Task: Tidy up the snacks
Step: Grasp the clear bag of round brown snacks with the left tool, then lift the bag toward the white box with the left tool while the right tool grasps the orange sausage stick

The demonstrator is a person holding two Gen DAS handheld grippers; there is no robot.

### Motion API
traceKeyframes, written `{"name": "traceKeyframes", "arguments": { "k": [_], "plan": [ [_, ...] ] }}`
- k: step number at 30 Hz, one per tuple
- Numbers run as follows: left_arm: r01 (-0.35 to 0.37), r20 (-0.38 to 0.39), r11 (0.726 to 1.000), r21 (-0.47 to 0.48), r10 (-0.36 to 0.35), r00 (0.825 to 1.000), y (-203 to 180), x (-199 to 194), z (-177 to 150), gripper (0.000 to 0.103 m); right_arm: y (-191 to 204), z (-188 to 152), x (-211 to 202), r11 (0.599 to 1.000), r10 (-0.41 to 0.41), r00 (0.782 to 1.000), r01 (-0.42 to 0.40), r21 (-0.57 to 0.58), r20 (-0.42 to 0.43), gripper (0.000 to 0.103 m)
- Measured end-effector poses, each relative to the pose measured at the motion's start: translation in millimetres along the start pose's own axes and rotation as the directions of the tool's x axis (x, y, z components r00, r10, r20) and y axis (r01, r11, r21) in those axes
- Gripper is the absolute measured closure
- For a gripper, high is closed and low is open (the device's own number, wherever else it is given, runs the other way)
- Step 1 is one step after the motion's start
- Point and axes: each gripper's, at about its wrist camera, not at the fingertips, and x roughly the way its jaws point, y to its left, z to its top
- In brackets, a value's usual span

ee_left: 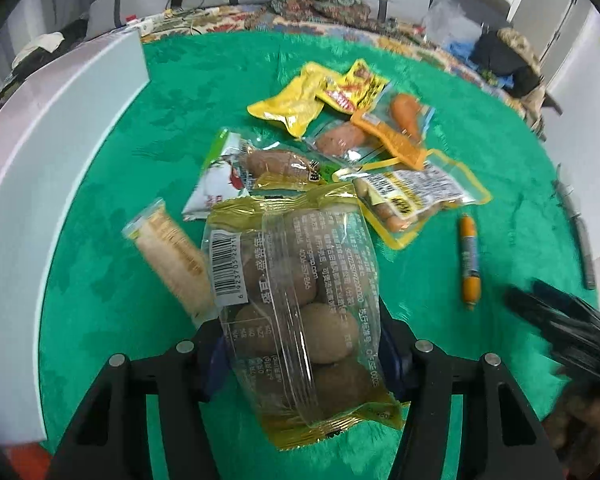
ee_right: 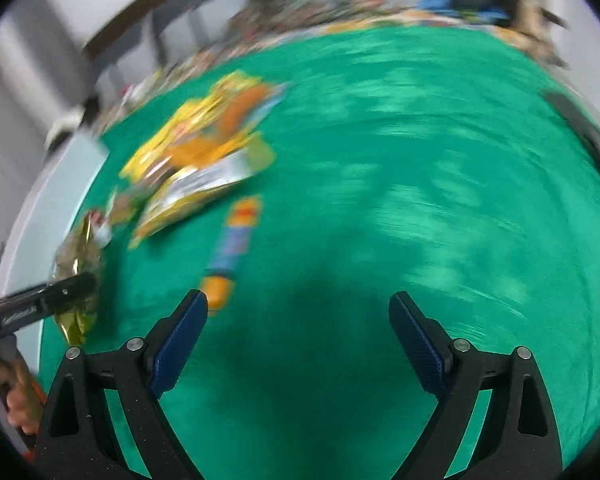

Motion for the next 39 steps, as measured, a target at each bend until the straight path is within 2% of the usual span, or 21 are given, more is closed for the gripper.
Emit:
{"name": "traceKeyframes", "arguments": {
  "k": [1,3,4,5,7,9,10,14,16,19,20,22,24,27,29,31,34,35,37,38,39],
  "plan": [
    [0.011,0.010,1.000,-0.005,-0.011,1.000,1.5,-7.2,-3.5,0.044,20.6,9.2,14.5,0.999,-0.019,0.999,0.017,-0.039,-0.050,0.013],
    [0.023,0.029,1.000,-0.017,-0.023,0.999,8.4,-21.6,-8.3,0.044,40.4,17.0,31.2,0.996,-0.048,0.995,0.042,-0.075,-0.086,0.031],
    [0.026,0.034,0.999,-0.021,-0.025,0.999,10.4,-25.7,-9.4,0.044,49.0,19.5,41.8,0.994,-0.068,0.991,0.058,-0.093,-0.114,0.055],
    [0.028,0.038,0.999,-0.025,-0.027,0.999,14.5,-30.9,-12.3,0.044,57.4,21.1,52.6,0.990,-0.102,0.985,0.086,-0.114,-0.137,0.060],
    [0.025,0.049,0.999,-0.030,-0.023,0.999,25.1,-40.8,-19.0,0.044,63.3,21.8,59.3,0.977,-0.176,0.975,0.156,-0.147,-0.135,0.063],
    [0.018,0.059,0.999,-0.030,-0.016,0.998,34.1,-45.4,-23.6,0.043,64.0,22.1,60.2,0.971,-0.205,0.970,0.185,-0.149,-0.134,0.084],
    [0.017,0.062,0.999,-0.031,-0.015,0.998,37.9,-47.4,-26.2,0.044,62.7,22.1,59.1,0.968,-0.218,0.967,0.198,-0.157,-0.129,0.087],
    [0.037,0.064,0.998,-0.054,-0.033,0.997,51.1,-51.4,-35.9,0.044,46.8,14.1,50.9,0.983,-0.158,0.977,0.141,-0.117,-0.146,0.088],
    [0.053,0.069,0.996,-0.067,-0.049,0.996,56.4,-54.0,-38.6,0.044,35.5,13.2,35.0,0.996,-0.084,0.986,0.078,-0.047,-0.144,0.088],
    [0.079,0.082,0.994,-0.079,-0.072,0.994,62.0,-59.8,-38.4,0.044,6.9,7.7,14.5,0.987,0.106,0.988,-0.090,0.135,-0.117,0.087],
    [0.088,0.090,0.993,-0.081,-0.081,0.993,64.7,-63.8,-38.5,0.044,-8.4,4.4,7.7,0.956,0.208,0.974,-0.183,0.231,-0.089,0.087],
    [0.102,0.107,0.991,-0.086,-0.092,0.990,69.9,-72.3,-38.0,0.044,-27.4,-1.1,-1.0,0.893,0.327,0.944,-0.294,0.340,-0.043,0.087],
    [0.123,0.127,0.988,-0.096,-0.110,0.986,77.7,-83.0,-37.0,0.044,-35.7,-3.0,-7.2,0.852,0.389,0.921,-0.353,0.387,-0.016,0.087],
    [0.160,0.168,0.979,-0.126,-0.138,0.976,99.5,-105.0,-29.9,0.044,-27.0,1.9,-22.2,0.826,0.438,0.899,-0.402,0.395,-0.003,0.087],
    [0.167,0.200,0.974,-0.152,-0.135,0.970,118.7,-120.8,-23.4,0.044,-12.7,10.7,-31.1,0.822,0.461,0.887,-0.427,0.376,-0.001,0.087],
    [0.153,0.240,0.970,-0.188,-0.106,0.965,148.4,-141.1,-15.4,0.043,24.4,28.3,-42.8,0.817,0.505,0.863,-0.478,0.323,0.000,0.087],
    [0.066,0.278,0.967,-0.245,0.005,0.961,201.0,-167.2,-8.2,0.043,83.9,52.1,-51.0,0.800,0.568,0.823,-0.549,0.240,-0.011,0.087],
    [0.030,0.275,0.963,-0.269,0.047,0.960,219.3,-172.6,-6.7,0.043,123.3,64.8,-55.5,0.786,0.603,0.797,-0.589,0.188,-0.025,0.087],
    [-0.035,0.250,0.944,-0.329,0.123,0.960,261.7,-177.6,-6.7,0.043,176.2,71.3,-55.9,0.767,0.639,0.768,-0.629,0.128,-0.052,0.087],
    [-0.064,0.234,0.935,-0.349,0.153,0.960,277.8,-177.5,-7.4,0.043,218.2,76.4,-56.3,0.748,0.664,0.743,-0.659,0.084,-0.083,0.087],
    [-0.089,0.220,0.929,-0.360,0.177,0.959,289.3,-176.7,-9.1,0.043,251.3,80.2,-53.9,0.738,0.674,0.731,-0.673,0.049,-0.108,0.087]
  ]
}}
